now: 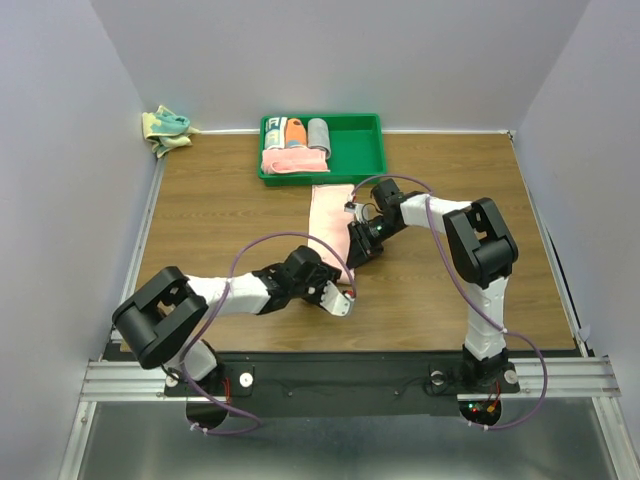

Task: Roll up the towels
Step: Roll the towel

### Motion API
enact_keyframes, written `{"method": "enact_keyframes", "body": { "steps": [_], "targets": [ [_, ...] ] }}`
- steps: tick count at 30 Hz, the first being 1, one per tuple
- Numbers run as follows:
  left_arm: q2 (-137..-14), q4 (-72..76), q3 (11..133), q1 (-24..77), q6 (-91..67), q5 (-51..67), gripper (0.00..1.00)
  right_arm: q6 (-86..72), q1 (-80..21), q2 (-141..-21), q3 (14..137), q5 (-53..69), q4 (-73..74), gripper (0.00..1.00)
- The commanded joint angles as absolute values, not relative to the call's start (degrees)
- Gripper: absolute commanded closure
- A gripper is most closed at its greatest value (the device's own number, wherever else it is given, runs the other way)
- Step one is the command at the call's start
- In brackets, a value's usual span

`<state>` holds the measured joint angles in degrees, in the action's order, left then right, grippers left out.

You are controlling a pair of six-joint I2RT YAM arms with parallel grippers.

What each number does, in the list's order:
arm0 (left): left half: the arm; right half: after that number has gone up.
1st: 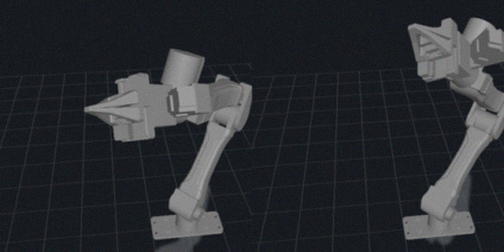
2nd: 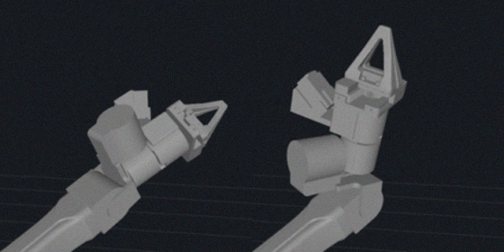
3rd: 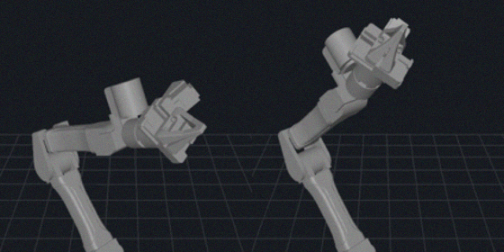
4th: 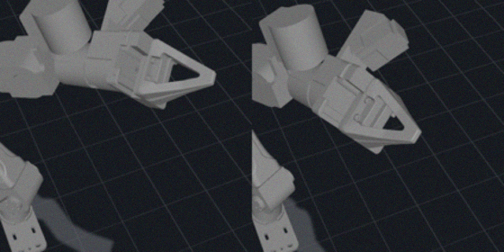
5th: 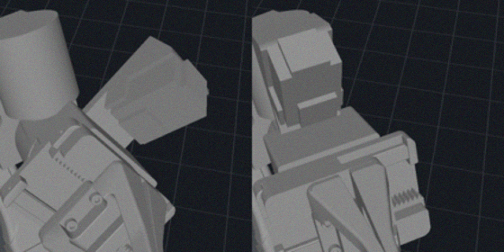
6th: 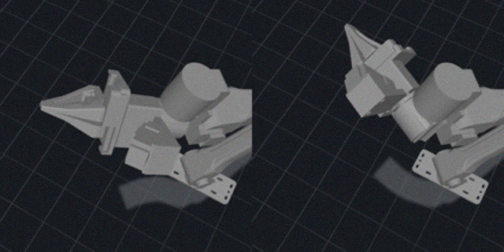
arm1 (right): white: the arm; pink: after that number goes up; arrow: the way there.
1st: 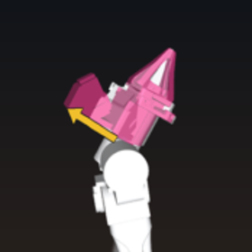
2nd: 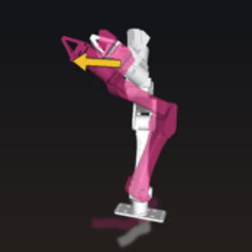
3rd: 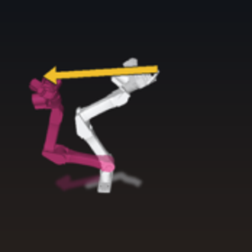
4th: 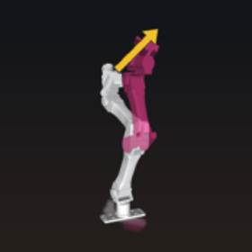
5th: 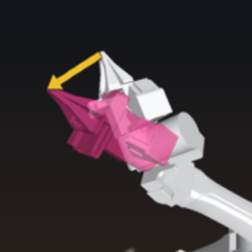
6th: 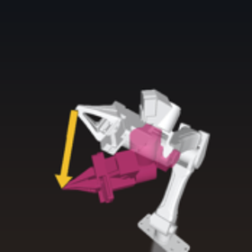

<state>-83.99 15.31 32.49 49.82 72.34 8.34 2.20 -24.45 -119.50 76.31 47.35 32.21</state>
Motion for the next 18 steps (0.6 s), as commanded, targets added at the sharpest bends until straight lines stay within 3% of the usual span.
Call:
{"method": "enact_keyframes", "body": {
  "steps": [1,2,5,8,12,13,14,18],
  "targets": [
    [-87.5,14.5,34.6,50.2,73.5,9.1,0.39,6.9,-25.3,-124.3,75.0,34.9,31.2,0.7],
    [-88.3,14.2,35.2,50.0,72.9,8.9,0.42,6.9,-25.3,-124.2,75.0,35.0,31.2,0.7],
    [-91.7,8.3,41.5,48.7,69.9,11.8,0.65,7.5,-25.3,-123.0,74.7,34.6,31.4,0.7],
    [-93.2,-5.0,48.4,46.5,66.6,18.9,0.76,8.1,-25.2,-120.2,73.9,34.7,31.5,0.68],
    [-95.4,-17.1,55.3,45.5,63.7,27.1,0.82,8.4,-24.1,-114.6,73.3,35.2,31.6,0.62],
    [-96.0,-19.1,56.3,45.4,63.0,28.4,0.83,8.5,-23.4,-113.5,73.2,35.4,31.5,0.57],
    [-96.4,-21.0,57.2,45.4,61.5,31.1,0.84,8.3,-22.4,-112.0,73.1,36.2,31.5,0.42],
    [-99.2,-26.7,60.4,45.2,57.9,36.1,0.86,7.2,-16.4,-105.6,73.6,38.1,31.4,0.23]
  ]
}}
